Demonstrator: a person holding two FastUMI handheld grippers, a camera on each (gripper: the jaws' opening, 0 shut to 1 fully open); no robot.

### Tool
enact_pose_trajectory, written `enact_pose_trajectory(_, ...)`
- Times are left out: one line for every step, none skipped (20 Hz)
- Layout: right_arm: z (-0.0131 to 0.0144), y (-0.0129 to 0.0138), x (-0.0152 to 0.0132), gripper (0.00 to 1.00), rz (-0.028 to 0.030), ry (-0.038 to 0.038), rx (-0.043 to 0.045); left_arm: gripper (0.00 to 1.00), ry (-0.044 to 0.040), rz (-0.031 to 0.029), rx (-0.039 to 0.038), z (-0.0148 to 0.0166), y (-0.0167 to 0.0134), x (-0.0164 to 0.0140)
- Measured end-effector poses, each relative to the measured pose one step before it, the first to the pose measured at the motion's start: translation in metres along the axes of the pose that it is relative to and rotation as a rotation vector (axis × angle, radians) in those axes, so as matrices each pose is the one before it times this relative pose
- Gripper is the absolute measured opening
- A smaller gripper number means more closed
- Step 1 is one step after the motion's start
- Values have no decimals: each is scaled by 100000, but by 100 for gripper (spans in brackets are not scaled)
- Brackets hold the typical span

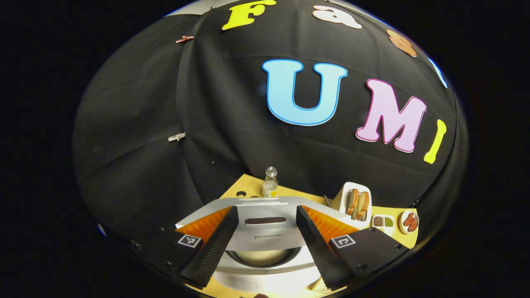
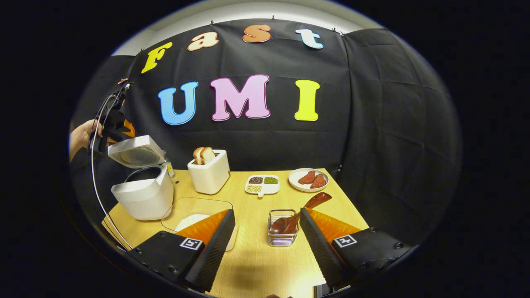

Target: Close the left gripper, press the button to open the rice cooker; take a wooden spoon from the chopstick holder with the right hand, scoop a spoonful of rice and pour it into the rice cooker, then put the wooden spoon back into the chopstick holder.

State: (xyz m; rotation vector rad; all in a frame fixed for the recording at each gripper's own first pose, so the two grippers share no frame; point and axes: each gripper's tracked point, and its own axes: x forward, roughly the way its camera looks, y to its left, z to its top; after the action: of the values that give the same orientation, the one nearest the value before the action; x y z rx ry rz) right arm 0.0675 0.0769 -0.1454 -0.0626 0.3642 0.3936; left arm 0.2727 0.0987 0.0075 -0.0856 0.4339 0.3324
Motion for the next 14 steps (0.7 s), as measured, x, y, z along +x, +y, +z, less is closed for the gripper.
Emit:
enact_pose_trajectory(-135,282,176,99,1249,592,314,98,813,775,1323,-1281,-81,-60)
enact_pose_trajectory(42,91,249,98,934,200,287,98,841,643,950,-1238,-37,-5)
enact_pose_trajectory(53,169,222,98,819,-132,0,99,1074,837,167,-1395,-60,158)
enact_pose_trajectory(58,91,178,98,654,107,-409,99,1008,808,299,-1312,-95,272)
enact_pose_trajectory(-73,96,204,98,741,356,-621,99,1204,691,-8,-1404,-105,355)
enact_pose_trajectory(-49,171,61,98,796,252,-466,99,1404,461,-430,-1323,-102,387)
enact_pose_trajectory(49,-67,107,99,540,63,-308,99,1509,255,-133,-1365,-205,557)
enact_pose_trajectory(112,-77,217,99,502,21,-250,99,1273,33,208,-1155,-114,485)
enact_pose_trajectory(-39,-183,228,99,227,120,-264,99,1251,61,527,-1158,-144,423)
enact_pose_trajectory(-88,-207,129,98,-97,369,-129,99,1042,-97,850,-955,-103,398)
enact_pose_trajectory(5,-274,126,98,-53,-50,147,99,149,13,368,-683,81,263)
enact_pose_trajectory(-230,-214,348,99,103,275,165,100,-1639,186,250,-64,-14,-10)
enact_pose_trajectory(-379,-282,234,99,124,471,61,100,-704,-88,1465,-155,-221,91)
enact_pose_trajectory(-170,-198,161,99,-44,223,79,99,566,-203,1699,-109,-4,-184)
